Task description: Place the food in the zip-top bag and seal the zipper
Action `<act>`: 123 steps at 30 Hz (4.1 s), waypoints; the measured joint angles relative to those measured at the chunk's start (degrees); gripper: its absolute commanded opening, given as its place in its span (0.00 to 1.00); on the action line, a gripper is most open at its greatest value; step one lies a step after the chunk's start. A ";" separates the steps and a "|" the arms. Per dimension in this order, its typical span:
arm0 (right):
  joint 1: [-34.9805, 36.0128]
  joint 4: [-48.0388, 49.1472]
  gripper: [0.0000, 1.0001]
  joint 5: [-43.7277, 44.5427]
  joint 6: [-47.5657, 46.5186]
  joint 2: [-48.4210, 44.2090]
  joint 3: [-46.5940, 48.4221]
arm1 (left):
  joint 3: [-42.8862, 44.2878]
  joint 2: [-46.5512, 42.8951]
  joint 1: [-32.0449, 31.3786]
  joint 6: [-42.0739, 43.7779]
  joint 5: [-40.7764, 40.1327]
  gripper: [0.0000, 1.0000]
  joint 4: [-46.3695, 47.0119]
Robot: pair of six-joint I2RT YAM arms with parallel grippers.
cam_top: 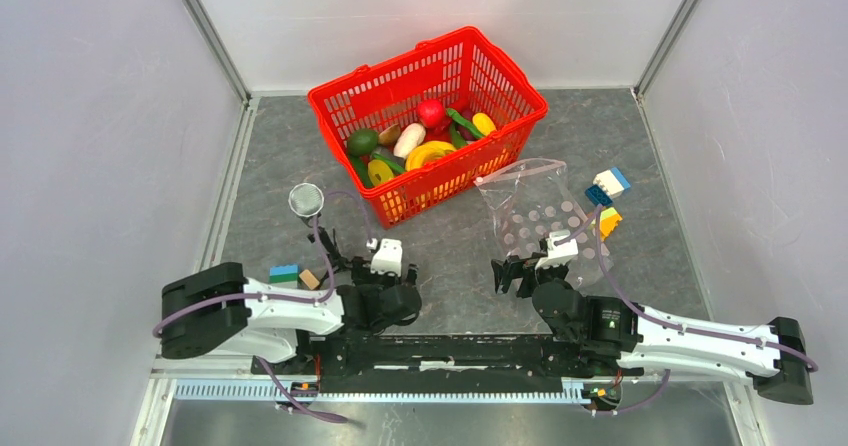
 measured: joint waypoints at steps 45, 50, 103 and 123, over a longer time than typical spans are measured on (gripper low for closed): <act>0.00 0.92 0.98 0.35 0.00 0.44 -1.60 | 0.59 2.84 15.02 1.09 7.13 1.00 12.31; 0.00 1.79 0.98 -0.04 0.00 0.66 -1.60 | -0.55 1.51 19.82 1.07 7.32 1.00 12.76; 0.00 2.49 0.98 -0.48 -1.07 1.40 -1.81 | 5.90 1.29 -4.96 -18.49 3.74 1.00 -11.37; 0.00 2.49 0.98 -0.68 -1.07 1.11 -1.97 | 4.11 -0.24 -4.39 -36.79 -3.74 1.00 -28.96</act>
